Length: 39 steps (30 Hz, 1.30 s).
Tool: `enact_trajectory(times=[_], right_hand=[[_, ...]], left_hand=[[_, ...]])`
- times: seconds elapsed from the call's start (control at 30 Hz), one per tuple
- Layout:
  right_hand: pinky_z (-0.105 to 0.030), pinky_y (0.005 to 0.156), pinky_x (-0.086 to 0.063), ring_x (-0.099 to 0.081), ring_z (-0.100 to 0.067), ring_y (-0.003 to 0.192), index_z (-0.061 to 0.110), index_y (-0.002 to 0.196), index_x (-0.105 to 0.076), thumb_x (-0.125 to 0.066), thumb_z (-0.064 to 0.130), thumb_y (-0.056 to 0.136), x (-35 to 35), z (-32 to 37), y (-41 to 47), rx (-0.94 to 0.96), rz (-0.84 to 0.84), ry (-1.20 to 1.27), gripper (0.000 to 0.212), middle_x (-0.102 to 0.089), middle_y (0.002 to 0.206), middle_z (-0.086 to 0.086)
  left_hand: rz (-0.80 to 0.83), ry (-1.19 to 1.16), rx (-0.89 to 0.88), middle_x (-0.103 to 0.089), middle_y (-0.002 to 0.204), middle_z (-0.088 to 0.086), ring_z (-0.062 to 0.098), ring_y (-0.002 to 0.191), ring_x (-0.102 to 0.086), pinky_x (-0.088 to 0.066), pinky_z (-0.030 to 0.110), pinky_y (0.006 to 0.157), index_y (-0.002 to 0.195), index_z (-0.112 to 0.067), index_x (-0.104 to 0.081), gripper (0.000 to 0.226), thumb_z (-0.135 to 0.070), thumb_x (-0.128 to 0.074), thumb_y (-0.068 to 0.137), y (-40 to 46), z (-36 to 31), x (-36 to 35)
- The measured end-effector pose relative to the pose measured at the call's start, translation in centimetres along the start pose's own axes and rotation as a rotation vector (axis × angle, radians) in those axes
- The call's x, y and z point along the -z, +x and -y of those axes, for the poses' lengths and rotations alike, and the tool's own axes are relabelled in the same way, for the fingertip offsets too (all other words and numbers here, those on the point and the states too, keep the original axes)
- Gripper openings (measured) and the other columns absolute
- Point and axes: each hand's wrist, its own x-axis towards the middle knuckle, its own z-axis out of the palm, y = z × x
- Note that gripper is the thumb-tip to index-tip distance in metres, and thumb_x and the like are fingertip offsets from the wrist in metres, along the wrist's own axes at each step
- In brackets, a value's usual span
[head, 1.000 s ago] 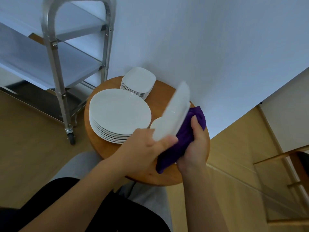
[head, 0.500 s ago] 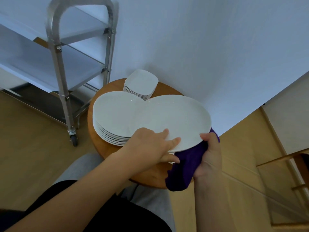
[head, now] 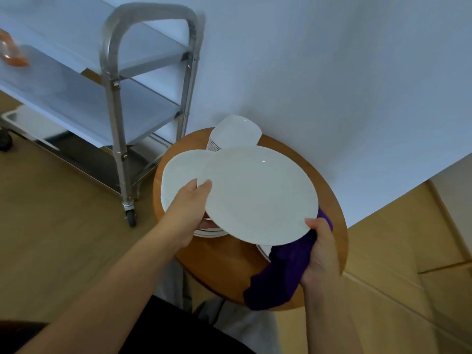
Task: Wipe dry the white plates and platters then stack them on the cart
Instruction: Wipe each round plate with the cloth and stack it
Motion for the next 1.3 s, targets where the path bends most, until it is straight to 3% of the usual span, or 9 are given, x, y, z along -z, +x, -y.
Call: enact_trajectory(times=[0.2, 0.3, 0.4, 0.5, 0.7, 0.83, 1.07, 1.17, 1.3], right_hand=[[-0.015, 0.052, -0.045, -0.058, -0.001, 0.069, 0.028, 0.110, -0.041, -0.052, 0.042, 0.076, -2.7, 3.0, 0.1, 0.600, -0.193, -0.380, 0.038, -0.053, 0.087, 0.009], [-0.010, 0.052, -0.040, -0.056, -0.002, 0.070, 0.038, 0.100, -0.039, -0.053, 0.041, 0.086, -6.0, 4.0, 0.6, 0.621, -0.034, -0.745, 0.020, -0.057, 0.095, 0.006], [-0.006, 0.077, -0.034, -0.052, -0.008, 0.094, 0.024, 0.114, -0.051, -0.052, 0.035, 0.094, -9.2, 2.5, 2.5, 0.704, 0.096, -1.241, 0.024, -0.055, 0.115, 0.002], [-0.019, 0.091, -0.030, -0.042, -0.005, 0.103, 0.020, 0.123, -0.052, -0.051, 0.032, 0.095, -10.3, 0.3, 3.1, 0.744, 0.216, -1.333, 0.030, -0.050, 0.118, 0.007], [-0.007, 0.082, -0.031, -0.045, 0.007, 0.095, 0.027, 0.125, -0.056, -0.054, 0.035, 0.092, -6.7, -1.6, 2.2, 0.625, 0.761, -1.488, 0.034, -0.046, 0.108, 0.020], [-0.017, 0.071, -0.034, -0.049, -0.006, 0.086, 0.023, 0.110, -0.056, -0.048, 0.037, 0.095, -5.0, -0.7, 3.1, 0.491, 0.565, -1.727, 0.021, -0.047, 0.099, 0.010], [-0.013, 0.060, -0.036, -0.052, -0.004, 0.079, 0.029, 0.096, -0.050, -0.052, 0.028, 0.095, -2.8, 0.3, 3.3, 0.610, 0.169, -1.267, 0.003, -0.049, 0.088, 0.017], [-0.016, 0.062, -0.038, -0.052, -0.006, 0.080, 0.029, 0.094, -0.050, -0.054, 0.025, 0.094, -2.5, 0.1, 3.0, 0.645, 0.103, -1.128, 0.006, -0.049, 0.088, 0.018], [-0.015, 0.065, -0.039, -0.049, -0.002, 0.083, 0.026, 0.102, -0.050, -0.053, 0.025, 0.095, -2.4, -0.8, 3.1, 0.627, 0.069, -1.086, 0.008, -0.048, 0.089, 0.020]], left_hand=[[-0.187, 0.098, -0.144, -0.054, 0.090, -0.017, 0.010, 0.082, -0.056, -0.048, 0.023, 0.059, 0.096, -0.038, -0.044, 0.012, -0.037, -0.033, 0.101, 0.7, 0.2, 0.8], [-0.193, 0.221, -0.221, -0.055, 0.087, -0.015, 0.009, 0.080, -0.057, -0.046, 0.020, 0.059, 0.088, -0.036, -0.046, 0.017, -0.036, -0.034, 0.100, 0.7, -0.1, 0.7], [-0.183, 0.300, -0.288, -0.056, 0.083, -0.017, 0.007, 0.076, -0.058, -0.042, 0.016, 0.056, 0.083, -0.038, -0.047, 0.019, -0.037, -0.036, 0.099, 0.4, -0.4, 0.1], [-0.194, 0.293, -0.316, -0.059, 0.079, -0.018, 0.004, 0.070, -0.062, -0.044, 0.010, 0.049, 0.083, -0.038, -0.050, 0.019, -0.035, -0.040, 0.098, 0.4, -0.4, 0.5], [-0.238, 0.353, -0.313, -0.063, 0.089, 0.000, 0.014, 0.081, -0.063, -0.045, 0.020, 0.055, 0.103, -0.021, -0.058, 0.025, -0.034, -0.037, 0.099, 2.6, -0.3, 3.4], [-0.227, 0.484, -0.316, -0.059, 0.084, -0.007, 0.011, 0.077, -0.059, -0.041, 0.018, 0.055, 0.100, -0.023, -0.055, 0.024, -0.035, -0.034, 0.100, 3.9, 0.0, 3.8], [-0.300, 0.800, -0.189, -0.055, 0.086, 0.001, 0.013, 0.072, -0.054, -0.043, 0.020, 0.063, 0.099, -0.016, -0.051, 0.024, -0.032, -0.034, 0.101, 6.1, 0.3, 5.0], [-0.350, 1.177, -0.208, -0.060, 0.091, 0.010, 0.022, 0.081, -0.061, -0.049, 0.033, 0.078, 0.101, -0.006, -0.058, 0.024, -0.021, -0.038, 0.100, 6.1, 0.1, 5.9], [-0.397, 1.321, -0.182, -0.063, 0.093, 0.012, 0.027, 0.083, -0.063, -0.051, 0.036, 0.078, 0.106, -0.006, -0.058, 0.020, -0.019, -0.045, 0.097, 6.2, -0.3, 5.9]])
